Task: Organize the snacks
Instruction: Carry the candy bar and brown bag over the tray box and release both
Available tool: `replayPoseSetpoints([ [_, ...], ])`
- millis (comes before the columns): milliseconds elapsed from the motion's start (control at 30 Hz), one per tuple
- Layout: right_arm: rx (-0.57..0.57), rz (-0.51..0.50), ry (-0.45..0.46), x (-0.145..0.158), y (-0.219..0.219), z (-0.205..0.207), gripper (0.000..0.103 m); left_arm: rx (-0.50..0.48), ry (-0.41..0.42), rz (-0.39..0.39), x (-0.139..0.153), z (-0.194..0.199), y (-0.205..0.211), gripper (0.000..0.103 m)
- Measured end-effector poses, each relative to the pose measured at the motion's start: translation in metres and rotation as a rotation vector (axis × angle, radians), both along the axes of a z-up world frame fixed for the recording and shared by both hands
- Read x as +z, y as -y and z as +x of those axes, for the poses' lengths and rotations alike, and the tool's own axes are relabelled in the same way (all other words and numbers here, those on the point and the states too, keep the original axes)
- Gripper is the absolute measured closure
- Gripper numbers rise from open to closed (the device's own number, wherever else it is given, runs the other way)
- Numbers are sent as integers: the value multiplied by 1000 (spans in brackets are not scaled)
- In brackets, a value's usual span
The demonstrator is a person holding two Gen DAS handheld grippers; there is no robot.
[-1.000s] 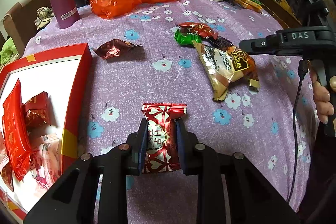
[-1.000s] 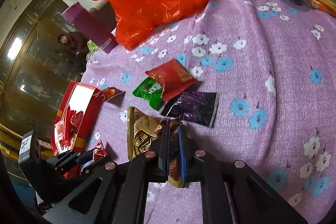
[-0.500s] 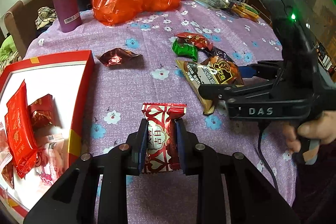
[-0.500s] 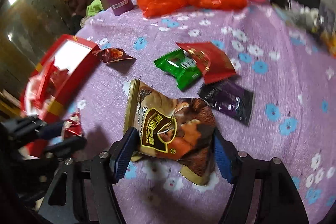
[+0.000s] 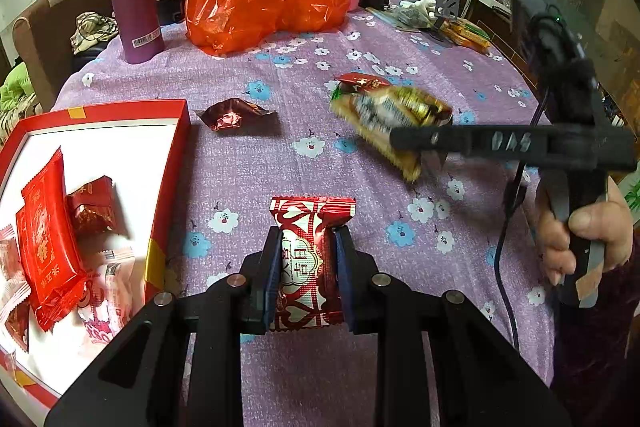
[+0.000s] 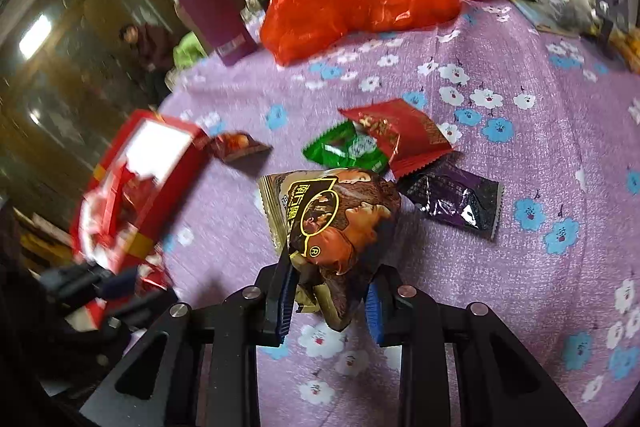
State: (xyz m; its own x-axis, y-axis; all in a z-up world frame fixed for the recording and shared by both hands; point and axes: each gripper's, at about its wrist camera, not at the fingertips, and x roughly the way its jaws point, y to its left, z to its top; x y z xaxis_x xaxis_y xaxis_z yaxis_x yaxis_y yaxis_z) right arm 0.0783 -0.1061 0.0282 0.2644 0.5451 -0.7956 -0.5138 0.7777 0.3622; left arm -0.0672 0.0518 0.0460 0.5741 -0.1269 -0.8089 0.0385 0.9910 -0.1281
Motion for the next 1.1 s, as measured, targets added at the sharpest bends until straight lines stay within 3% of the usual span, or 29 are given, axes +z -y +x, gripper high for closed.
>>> replayPoseSetpoints([
  [167, -54, 140, 2, 14, 18, 7, 73, 14, 41, -7, 13, -7, -9, 80],
  [500, -50, 202, 68, 32, 1, -8, 73, 84, 157, 42, 45, -41, -56, 80],
  [700, 68, 191, 39, 38, -67, -31, 74, 237, 189, 60, 50, -60, -122, 80],
  [900, 238, 151, 20, 42, -167, -63, 74, 392, 184, 82, 39, -80, -185, 80],
  [1100, 342, 80, 24, 36, -249, -87, 74, 445, 127, 105, 20, -74, -223, 80],
])
